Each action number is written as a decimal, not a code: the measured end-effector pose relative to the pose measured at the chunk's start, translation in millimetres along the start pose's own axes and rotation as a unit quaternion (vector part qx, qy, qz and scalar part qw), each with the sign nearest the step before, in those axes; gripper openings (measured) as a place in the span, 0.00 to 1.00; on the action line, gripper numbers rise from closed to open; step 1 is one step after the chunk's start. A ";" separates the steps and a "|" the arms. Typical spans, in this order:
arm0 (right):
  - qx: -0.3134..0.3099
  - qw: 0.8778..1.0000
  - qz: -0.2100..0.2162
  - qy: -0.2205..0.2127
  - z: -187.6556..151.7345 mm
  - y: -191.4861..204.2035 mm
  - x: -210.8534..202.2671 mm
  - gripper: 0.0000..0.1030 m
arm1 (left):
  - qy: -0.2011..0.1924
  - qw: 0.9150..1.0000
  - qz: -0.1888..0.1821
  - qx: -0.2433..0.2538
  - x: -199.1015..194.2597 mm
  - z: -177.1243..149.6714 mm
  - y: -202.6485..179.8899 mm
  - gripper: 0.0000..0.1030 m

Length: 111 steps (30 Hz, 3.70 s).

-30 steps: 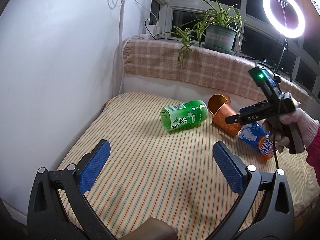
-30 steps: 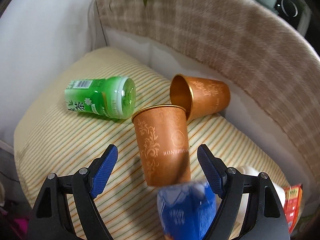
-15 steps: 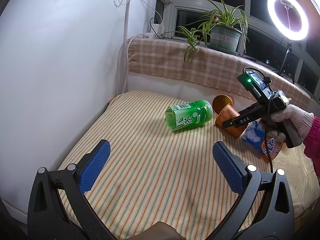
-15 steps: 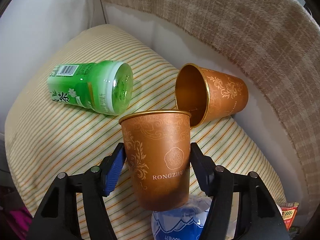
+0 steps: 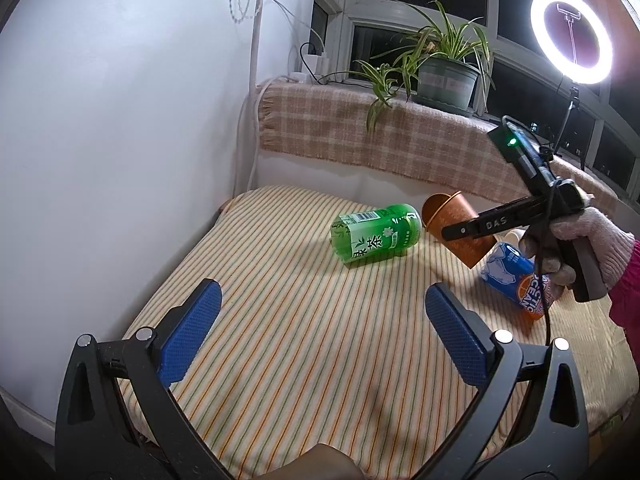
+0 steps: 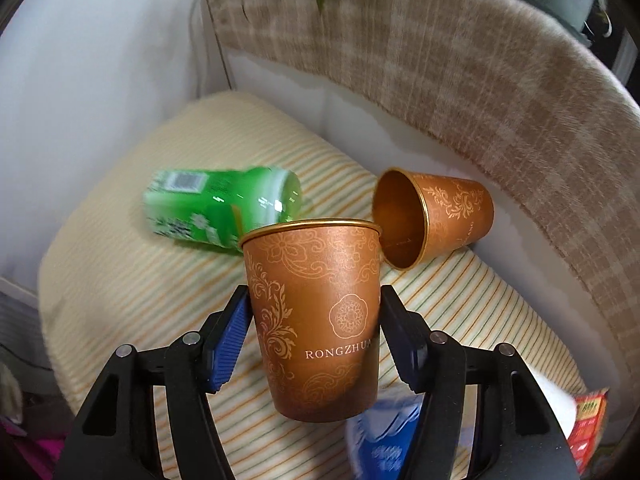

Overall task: Flip cup upright
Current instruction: 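Lift the copper cup with the right gripper and rotate it upright, then grasp the upright copper cup with the left gripper while the right gripper releases it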

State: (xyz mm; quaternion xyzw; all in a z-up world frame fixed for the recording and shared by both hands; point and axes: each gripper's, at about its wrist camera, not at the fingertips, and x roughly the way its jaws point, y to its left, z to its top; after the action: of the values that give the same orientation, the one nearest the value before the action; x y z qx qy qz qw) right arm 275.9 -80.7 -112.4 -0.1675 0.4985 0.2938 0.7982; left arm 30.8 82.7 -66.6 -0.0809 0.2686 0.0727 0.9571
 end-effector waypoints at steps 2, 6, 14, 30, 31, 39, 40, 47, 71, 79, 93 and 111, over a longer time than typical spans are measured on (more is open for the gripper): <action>0.015 1.000 0.014 -0.014 -4.1 1.8 -11.5 0.61 | -0.001 1.000 -0.002 -0.002 -2.3 -0.6 0.2 1.00; 0.053 0.996 0.055 -0.040 -18.4 4.3 -38.6 0.61 | -0.003 1.000 -0.009 -0.003 -8.6 -1.9 -1.7 1.00; 0.173 0.974 0.130 -0.067 -77.6 6.4 -74.7 0.61 | 0.018 0.999 -0.049 -0.016 -10.2 -4.6 -4.6 1.00; 0.386 0.904 0.175 -0.047 -183.9 3.7 -54.8 0.61 | 0.042 0.996 -0.081 0.016 -23.6 -16.0 -32.1 1.00; 0.394 0.902 0.172 -0.047 -186.3 3.7 -53.3 0.61 | 0.043 0.995 -0.083 0.019 -24.2 -16.7 -34.8 1.00; 0.414 0.896 0.150 -0.051 -205.3 -2.3 -61.2 0.63 | 0.052 0.994 -0.095 0.031 -27.0 -20.7 -52.9 1.00; 0.413 0.897 0.149 -0.054 -205.6 -2.5 -61.4 0.63 | 0.053 0.994 -0.095 0.032 -26.4 -20.3 -52.9 1.00; 0.371 0.918 0.119 -0.077 -209.5 0.8 -76.7 0.72 | 0.071 0.991 -0.106 0.034 -19.6 -21.7 -61.1 1.00; 0.298 0.937 -0.099 -0.152 -287.9 9.3 -159.4 0.72 | 0.309 0.899 -0.303 -0.066 93.8 -27.7 -117.2 0.94; 0.305 0.934 -0.104 -0.154 -292.2 6.2 -161.0 0.72 | 0.357 0.878 -0.313 -0.061 120.2 -30.5 -135.5 0.92; 0.315 0.931 -0.109 -0.147 -296.5 1.1 -157.5 0.72 | 0.382 0.868 -0.316 -0.030 127.1 -41.8 -151.4 0.67; 0.318 0.930 -0.110 -0.145 -299.1 0.2 -156.5 0.71 | 0.229 0.934 -0.257 0.097 73.7 -26.3 -175.2 0.64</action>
State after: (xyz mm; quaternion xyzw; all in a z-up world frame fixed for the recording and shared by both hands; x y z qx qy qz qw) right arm 15.5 -295.3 -106.1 0.0861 0.4228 0.0514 0.9007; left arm 111.9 -86.4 -107.2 -0.0684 0.4560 -0.2230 0.8589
